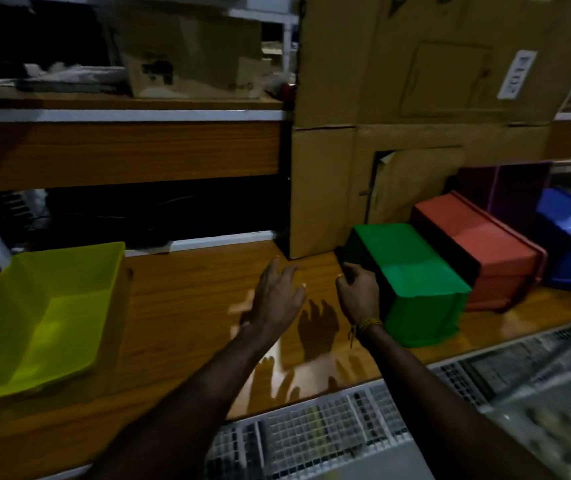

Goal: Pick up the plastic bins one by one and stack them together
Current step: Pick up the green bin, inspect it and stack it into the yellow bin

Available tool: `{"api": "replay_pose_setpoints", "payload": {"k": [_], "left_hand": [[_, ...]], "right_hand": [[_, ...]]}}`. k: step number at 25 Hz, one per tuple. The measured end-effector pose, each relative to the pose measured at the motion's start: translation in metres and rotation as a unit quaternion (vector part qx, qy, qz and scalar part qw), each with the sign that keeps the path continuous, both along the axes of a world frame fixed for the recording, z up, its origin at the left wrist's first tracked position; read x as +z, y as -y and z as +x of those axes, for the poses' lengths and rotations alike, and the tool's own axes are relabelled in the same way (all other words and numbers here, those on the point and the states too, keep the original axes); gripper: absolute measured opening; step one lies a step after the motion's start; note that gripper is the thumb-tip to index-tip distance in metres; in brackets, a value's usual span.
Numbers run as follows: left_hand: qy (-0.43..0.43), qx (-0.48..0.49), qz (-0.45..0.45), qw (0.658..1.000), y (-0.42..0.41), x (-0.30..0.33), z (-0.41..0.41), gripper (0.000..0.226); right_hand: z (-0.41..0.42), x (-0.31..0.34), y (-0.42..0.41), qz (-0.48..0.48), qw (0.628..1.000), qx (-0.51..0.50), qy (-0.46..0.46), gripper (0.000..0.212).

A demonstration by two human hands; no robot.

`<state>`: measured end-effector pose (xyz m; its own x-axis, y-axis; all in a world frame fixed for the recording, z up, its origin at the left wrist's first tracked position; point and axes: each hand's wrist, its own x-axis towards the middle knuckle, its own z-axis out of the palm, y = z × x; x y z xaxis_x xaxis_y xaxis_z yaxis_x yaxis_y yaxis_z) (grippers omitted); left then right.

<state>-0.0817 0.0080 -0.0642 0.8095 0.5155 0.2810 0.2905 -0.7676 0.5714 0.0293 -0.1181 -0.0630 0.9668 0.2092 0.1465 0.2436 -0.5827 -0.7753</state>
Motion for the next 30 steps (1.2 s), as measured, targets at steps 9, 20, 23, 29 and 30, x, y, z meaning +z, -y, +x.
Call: {"api": "replay_pose_setpoints", "payload": {"k": [9, 20, 23, 29, 30], "left_hand": [[-0.088, -0.059, -0.235, 0.966, 0.129, -0.012, 0.151, 0.074], [-0.023, 0.054, -0.41, 0.91, 0.121, -0.034, 0.168, 0.041], [0.053, 0.065, -0.44, 0.894, 0.104, -0.034, 0.144, 0.046], [0.195, 0.056, -0.416, 0.887, 0.084, -0.041, 0.068, 0.063], [0.209, 0.059, -0.4, 0.89, 0.079, -0.042, 0.056, 0.064]], "right_hand": [[0.139, -0.005, 0.164, -0.088, 0.986, -0.139, 0.034, 0.05], [0.181, -0.037, 0.163, -0.04, 0.99, -0.014, -0.137, 0.048], [0.161, -0.034, 0.148, -0.019, 0.993, 0.018, -0.111, 0.043], [0.091, -0.043, 0.111, 0.132, 0.987, 0.061, -0.069, 0.052], [0.078, -0.048, 0.105, 0.152, 0.983, 0.07, -0.07, 0.055]]}}
